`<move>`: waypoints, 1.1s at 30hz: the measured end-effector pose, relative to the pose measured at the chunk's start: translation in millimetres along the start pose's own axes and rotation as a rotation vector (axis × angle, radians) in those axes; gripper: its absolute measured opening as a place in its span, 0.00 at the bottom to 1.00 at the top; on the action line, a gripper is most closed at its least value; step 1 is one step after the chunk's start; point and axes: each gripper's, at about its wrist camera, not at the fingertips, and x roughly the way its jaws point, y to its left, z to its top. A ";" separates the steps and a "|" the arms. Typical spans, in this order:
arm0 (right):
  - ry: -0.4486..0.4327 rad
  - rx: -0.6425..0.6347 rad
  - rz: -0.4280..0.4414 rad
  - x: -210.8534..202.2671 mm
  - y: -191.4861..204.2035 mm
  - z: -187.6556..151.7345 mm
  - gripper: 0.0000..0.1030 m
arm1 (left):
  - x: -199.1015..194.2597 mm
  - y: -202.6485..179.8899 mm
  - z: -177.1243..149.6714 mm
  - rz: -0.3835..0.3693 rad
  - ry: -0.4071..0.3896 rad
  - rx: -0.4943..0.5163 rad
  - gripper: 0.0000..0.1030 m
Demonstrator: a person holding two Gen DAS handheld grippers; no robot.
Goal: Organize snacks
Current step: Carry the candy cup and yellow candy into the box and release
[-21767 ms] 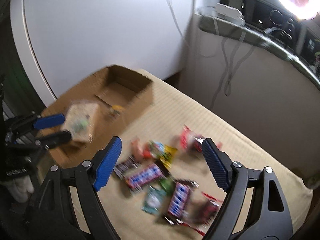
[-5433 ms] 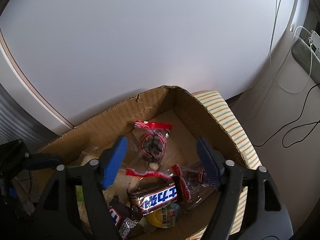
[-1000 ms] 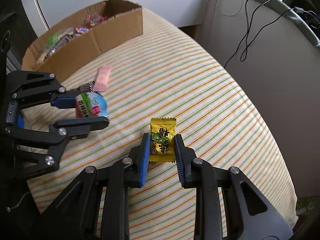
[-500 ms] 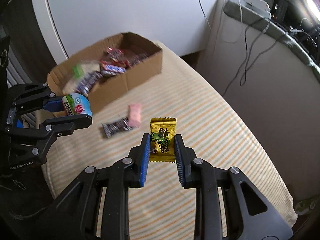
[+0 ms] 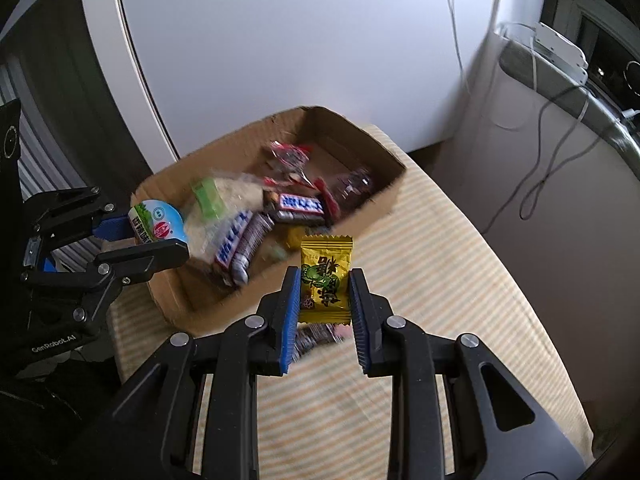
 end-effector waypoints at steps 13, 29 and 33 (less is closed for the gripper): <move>0.001 -0.029 0.023 34.6 11.2 49.5 0.24 | 10.3 42.4 8.4 0.067 0.001 -0.033 0.20; 0.053 -0.042 0.063 87.2 8.8 75.6 0.24 | 31.5 57.0 11.9 0.078 0.030 -0.039 0.20; 0.059 -0.045 0.068 92.4 9.3 75.3 0.24 | 32.8 57.3 12.1 0.077 0.034 -0.038 0.20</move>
